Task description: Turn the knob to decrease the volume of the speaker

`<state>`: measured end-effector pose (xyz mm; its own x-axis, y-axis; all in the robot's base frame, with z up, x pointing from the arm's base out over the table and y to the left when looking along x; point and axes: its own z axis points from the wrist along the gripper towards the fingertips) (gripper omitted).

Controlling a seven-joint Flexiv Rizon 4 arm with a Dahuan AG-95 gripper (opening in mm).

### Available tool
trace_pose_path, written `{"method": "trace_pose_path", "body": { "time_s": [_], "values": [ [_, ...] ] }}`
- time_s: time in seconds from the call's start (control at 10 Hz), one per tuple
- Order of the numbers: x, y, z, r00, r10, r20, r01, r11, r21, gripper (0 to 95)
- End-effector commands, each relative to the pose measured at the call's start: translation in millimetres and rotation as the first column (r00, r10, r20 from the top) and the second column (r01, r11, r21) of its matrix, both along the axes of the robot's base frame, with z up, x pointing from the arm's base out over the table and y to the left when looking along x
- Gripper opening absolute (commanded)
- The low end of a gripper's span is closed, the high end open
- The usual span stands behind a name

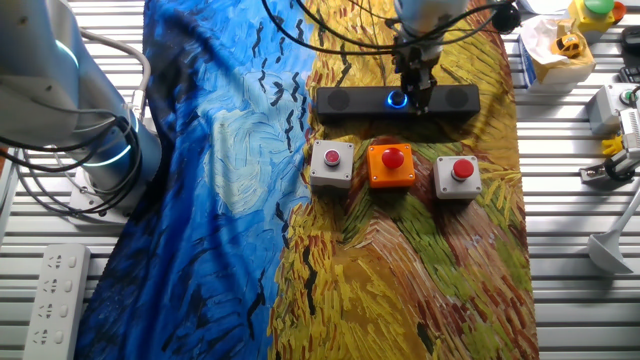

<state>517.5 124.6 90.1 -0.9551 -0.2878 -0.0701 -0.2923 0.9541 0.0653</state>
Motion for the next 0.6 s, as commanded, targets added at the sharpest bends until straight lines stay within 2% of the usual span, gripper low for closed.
{"method": "trace_pose_path", "body": {
  "time_s": [0.1,0.2,0.3,0.4,0.5,0.6],
  "values": [
    [0.6,0.7,-0.4,0.996,0.09,-0.006,-0.09,0.995,-0.033,57.0],
    [0.6,0.7,-0.4,0.995,0.101,-0.005,-0.102,0.994,-0.032,57.0],
    [0.6,0.7,-0.4,0.994,0.106,-0.003,-0.106,0.994,-0.033,38.0],
    [0.6,0.7,-0.4,0.994,0.106,0.0,-0.106,0.994,-0.034,38.0],
    [0.6,0.7,-0.4,0.996,0.095,0.002,-0.094,0.995,-0.033,19.0],
    [0.6,0.7,-0.4,0.997,0.075,0.004,-0.075,0.997,-0.032,19.0]
  ]
}}
